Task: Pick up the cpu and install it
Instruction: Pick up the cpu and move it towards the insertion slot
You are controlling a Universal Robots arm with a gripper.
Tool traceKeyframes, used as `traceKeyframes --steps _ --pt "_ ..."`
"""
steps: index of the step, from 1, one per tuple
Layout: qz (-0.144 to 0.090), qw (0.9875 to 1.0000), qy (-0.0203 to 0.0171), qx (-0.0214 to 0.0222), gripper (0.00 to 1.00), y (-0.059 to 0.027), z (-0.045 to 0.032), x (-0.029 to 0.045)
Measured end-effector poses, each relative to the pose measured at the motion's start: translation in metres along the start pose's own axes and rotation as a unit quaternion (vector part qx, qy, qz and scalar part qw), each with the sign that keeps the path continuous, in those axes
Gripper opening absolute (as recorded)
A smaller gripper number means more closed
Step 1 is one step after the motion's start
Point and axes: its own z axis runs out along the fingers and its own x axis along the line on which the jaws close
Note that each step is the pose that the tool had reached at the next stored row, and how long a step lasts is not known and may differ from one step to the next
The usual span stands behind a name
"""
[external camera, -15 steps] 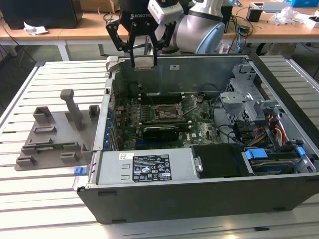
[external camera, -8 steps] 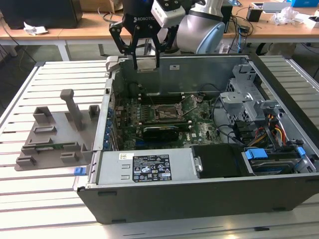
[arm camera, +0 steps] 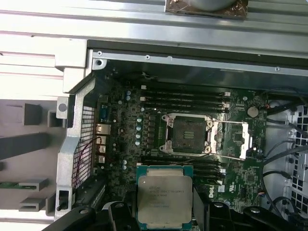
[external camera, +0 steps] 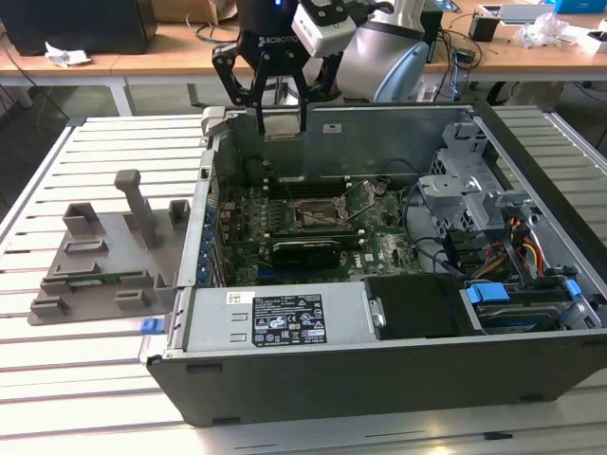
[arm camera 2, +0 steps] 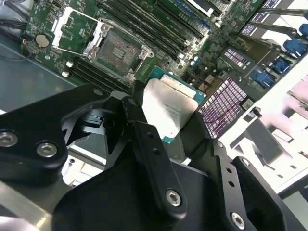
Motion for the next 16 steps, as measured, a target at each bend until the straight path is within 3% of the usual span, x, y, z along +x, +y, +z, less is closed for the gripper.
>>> traceKeyframes --steps 16 --pt "0.000 1.0000 0.0001 0.0015 0.55 -0.0005 0.0140 -0.0081"
